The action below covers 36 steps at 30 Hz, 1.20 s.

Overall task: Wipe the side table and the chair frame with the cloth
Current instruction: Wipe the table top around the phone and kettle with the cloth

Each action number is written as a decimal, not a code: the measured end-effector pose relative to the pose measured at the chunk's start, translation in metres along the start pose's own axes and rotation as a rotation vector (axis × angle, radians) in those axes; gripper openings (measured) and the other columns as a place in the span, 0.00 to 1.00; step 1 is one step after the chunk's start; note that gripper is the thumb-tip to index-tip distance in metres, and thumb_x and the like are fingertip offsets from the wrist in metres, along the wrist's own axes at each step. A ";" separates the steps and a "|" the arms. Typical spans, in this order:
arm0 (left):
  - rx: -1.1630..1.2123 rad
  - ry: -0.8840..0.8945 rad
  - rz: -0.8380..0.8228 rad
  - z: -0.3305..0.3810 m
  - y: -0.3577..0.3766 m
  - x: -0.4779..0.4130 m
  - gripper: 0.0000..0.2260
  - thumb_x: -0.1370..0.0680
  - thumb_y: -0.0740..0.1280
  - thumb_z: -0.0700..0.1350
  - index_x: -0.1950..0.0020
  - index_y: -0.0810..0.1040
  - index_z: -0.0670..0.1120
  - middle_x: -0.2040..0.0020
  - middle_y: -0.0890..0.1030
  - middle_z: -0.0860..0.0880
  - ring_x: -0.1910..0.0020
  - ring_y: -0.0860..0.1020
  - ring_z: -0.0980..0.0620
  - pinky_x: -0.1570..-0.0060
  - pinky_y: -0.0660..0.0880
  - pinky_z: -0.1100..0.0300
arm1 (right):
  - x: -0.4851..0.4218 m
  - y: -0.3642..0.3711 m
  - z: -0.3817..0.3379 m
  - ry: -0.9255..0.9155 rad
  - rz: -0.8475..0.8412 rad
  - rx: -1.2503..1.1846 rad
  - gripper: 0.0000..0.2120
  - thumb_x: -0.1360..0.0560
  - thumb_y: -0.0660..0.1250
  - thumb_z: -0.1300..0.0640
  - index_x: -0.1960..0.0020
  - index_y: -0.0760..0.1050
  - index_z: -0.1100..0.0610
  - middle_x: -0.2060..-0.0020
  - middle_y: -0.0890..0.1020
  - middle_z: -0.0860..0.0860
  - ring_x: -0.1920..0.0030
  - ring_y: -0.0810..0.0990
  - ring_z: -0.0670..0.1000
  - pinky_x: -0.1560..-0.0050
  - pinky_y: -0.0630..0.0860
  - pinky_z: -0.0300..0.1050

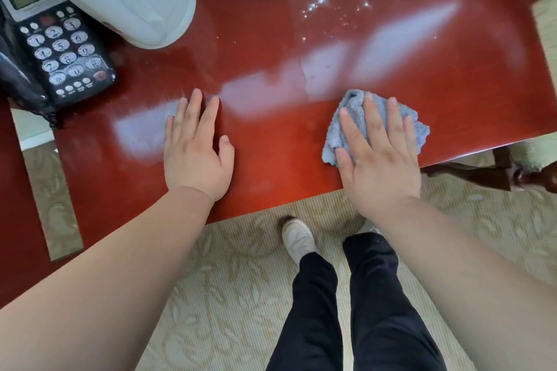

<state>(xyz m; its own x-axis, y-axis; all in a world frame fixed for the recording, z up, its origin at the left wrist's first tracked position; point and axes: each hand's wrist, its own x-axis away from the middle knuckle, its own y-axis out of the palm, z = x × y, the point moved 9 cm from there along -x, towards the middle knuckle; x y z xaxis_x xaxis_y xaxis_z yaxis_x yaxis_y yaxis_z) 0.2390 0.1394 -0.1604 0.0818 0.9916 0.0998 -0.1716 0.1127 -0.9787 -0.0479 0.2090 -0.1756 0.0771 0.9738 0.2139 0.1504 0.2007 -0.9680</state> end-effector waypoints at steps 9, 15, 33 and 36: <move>-0.046 0.012 0.006 0.013 -0.001 -0.006 0.29 0.21 0.58 0.47 0.20 0.67 0.41 0.17 0.61 0.39 0.18 0.59 0.36 0.19 0.54 0.39 | -0.003 0.011 -0.089 -0.407 -0.023 -0.097 0.31 0.17 0.55 0.41 0.16 0.55 0.48 0.16 0.54 0.49 0.17 0.47 0.57 0.18 0.46 0.58; -0.001 0.040 -0.064 0.079 0.013 -0.055 0.28 0.16 0.58 0.52 0.16 0.59 0.49 0.13 0.52 0.45 0.15 0.50 0.44 0.17 0.46 0.44 | -0.020 -0.011 0.037 -0.020 0.066 -0.054 0.31 0.18 0.55 0.41 0.17 0.59 0.50 0.17 0.57 0.50 0.17 0.51 0.59 0.18 0.47 0.58; -0.039 -0.036 -0.009 0.085 0.020 -0.065 0.29 0.17 0.52 0.51 0.15 0.57 0.54 0.14 0.53 0.51 0.15 0.50 0.48 0.17 0.47 0.44 | -0.086 -0.021 0.017 -0.013 0.022 -0.061 0.32 0.17 0.50 0.41 0.16 0.54 0.52 0.17 0.54 0.51 0.17 0.47 0.59 0.18 0.44 0.59; -0.036 -0.043 -0.008 0.084 0.021 -0.066 0.29 0.17 0.53 0.51 0.15 0.57 0.54 0.13 0.53 0.51 0.15 0.50 0.48 0.17 0.47 0.45 | -0.084 -0.023 0.015 0.116 0.033 -0.067 0.31 0.16 0.49 0.44 0.16 0.53 0.54 0.16 0.51 0.53 0.17 0.45 0.62 0.18 0.42 0.61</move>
<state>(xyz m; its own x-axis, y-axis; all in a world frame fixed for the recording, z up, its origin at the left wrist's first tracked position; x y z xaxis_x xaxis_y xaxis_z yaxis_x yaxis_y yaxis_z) 0.1477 0.0820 -0.1728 0.0403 0.9925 0.1150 -0.1354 0.1195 -0.9836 -0.0728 0.1239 -0.1731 0.1961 0.9602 0.1991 0.2114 0.1569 -0.9647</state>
